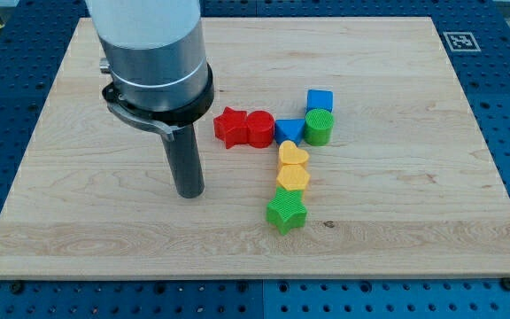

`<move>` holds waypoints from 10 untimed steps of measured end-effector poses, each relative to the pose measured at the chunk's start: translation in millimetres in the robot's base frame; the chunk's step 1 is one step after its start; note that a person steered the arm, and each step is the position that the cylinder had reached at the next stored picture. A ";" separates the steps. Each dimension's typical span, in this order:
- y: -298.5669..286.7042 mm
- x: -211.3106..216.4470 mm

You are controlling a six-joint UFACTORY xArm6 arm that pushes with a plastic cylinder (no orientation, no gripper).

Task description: Move the green star to the bottom right of the board

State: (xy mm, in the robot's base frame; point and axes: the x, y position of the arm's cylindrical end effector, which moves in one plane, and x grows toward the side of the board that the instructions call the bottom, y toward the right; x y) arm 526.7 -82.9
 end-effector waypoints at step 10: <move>99.9 39.2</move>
State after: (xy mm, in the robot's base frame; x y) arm 565.9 17.0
